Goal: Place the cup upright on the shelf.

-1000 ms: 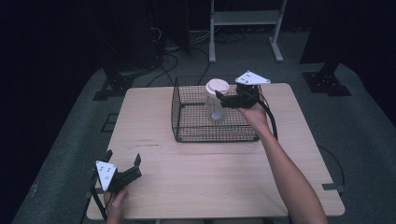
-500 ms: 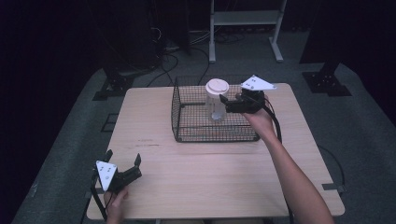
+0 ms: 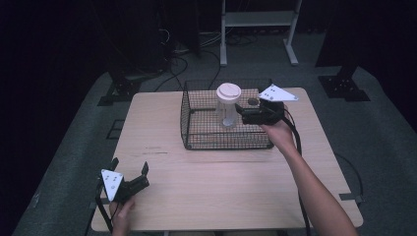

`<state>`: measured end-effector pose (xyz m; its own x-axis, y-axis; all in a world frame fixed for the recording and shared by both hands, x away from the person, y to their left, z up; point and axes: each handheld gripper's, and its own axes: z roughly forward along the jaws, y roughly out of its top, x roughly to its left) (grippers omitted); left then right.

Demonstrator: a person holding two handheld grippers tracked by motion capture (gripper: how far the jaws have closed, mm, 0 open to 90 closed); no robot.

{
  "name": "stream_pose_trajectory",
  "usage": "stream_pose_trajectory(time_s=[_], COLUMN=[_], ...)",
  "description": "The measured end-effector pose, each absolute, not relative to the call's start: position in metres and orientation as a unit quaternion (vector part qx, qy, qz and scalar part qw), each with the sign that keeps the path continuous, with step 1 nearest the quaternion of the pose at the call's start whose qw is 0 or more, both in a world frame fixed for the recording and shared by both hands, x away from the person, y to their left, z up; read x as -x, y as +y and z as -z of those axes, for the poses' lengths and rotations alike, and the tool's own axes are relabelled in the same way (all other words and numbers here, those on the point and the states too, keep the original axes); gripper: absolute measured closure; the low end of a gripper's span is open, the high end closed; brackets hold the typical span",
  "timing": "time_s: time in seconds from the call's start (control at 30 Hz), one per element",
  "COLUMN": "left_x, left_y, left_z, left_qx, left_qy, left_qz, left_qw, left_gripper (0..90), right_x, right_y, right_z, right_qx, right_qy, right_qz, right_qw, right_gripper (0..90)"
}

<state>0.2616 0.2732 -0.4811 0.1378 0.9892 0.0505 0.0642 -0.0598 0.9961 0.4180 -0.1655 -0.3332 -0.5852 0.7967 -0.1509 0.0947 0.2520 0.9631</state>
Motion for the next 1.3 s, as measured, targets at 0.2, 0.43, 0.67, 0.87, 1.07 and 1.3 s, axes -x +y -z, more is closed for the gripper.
stream_pose_trajectory(time_s=[0.2, 0.43, 0.67, 0.87, 1.07, 1.3], left_x=[-0.261, -0.262, -0.262, -0.262, -0.261, -0.261], left_y=[0.273, 0.273, 0.273, 0.273, 0.273, 0.273], left_z=[0.481, 0.481, 0.481, 0.481, 0.481, 0.481], left_qx=[-0.563, -0.563, -0.563, -0.563, -0.564, -0.564], left_qy=[0.467, 0.468, 0.468, 0.467, 0.467, 0.467], left_qz=[-0.461, -0.461, -0.461, -0.461, -0.462, -0.462], left_qw=[0.502, 0.502, 0.502, 0.502, 0.500, 0.501], left_gripper=[0.0, 0.0, 0.0, 0.0, 0.0, 0.0], right_x=[-0.410, -0.402, -0.395, -0.388, -0.383, -0.375], right_y=[-0.166, -0.168, -0.170, -0.175, -0.178, -0.184], right_z=[0.335, 0.337, 0.338, 0.343, 0.350, 0.357], right_qx=[-0.303, -0.296, -0.291, -0.292, -0.293, -0.294], right_qy=[0.720, 0.724, 0.726, 0.726, 0.728, 0.729], right_qz=[-0.526, -0.525, -0.524, -0.527, -0.524, -0.522], right_qw=[0.336, 0.337, 0.337, 0.333, 0.331, 0.331], right_gripper=[2.2, 2.3, 2.2, 2.2, 2.3, 2.3])
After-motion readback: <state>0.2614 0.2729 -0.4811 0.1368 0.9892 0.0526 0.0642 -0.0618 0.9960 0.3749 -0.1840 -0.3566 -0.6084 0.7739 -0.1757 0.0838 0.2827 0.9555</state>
